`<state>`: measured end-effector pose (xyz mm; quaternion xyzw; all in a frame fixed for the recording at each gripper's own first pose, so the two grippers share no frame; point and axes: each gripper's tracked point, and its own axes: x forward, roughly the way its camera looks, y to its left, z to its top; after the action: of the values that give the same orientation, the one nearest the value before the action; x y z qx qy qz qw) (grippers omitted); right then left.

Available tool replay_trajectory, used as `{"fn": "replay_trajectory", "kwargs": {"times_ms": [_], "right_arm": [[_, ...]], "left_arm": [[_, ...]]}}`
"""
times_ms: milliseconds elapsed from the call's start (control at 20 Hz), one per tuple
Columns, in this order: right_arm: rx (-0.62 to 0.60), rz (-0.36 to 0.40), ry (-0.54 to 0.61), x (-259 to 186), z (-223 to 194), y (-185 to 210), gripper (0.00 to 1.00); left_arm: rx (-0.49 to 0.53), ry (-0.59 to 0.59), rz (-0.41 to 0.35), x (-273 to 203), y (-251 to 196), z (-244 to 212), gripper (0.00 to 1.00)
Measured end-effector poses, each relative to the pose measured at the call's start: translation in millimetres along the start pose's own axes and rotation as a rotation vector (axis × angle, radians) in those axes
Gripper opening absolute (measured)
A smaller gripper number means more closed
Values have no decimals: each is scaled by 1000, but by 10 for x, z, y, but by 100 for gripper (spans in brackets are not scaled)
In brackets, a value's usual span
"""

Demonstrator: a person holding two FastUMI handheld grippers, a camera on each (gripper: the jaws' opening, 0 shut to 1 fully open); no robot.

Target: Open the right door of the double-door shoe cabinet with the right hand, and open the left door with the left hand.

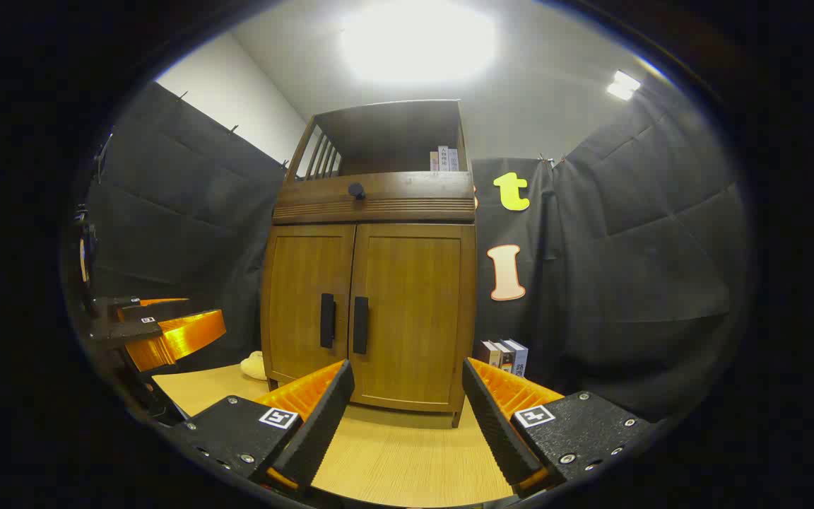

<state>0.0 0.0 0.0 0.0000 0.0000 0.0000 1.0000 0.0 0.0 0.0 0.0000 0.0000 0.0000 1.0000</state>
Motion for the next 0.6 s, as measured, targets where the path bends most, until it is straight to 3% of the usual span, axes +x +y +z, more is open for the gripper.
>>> {"fn": "replay_trajectory", "kwargs": {"times_ms": [300,550,600], "right_arm": [[13,43,-33,11,41,135,95],[7,26,22,249,-269,84,95],[7,21,43,318,-349,65,95]], "left_arm": [[-29,-23,16,-42,32,4,100],[-65,9,27,117,117,-139,100],[-65,14,29,137,130,-194,95]]}}
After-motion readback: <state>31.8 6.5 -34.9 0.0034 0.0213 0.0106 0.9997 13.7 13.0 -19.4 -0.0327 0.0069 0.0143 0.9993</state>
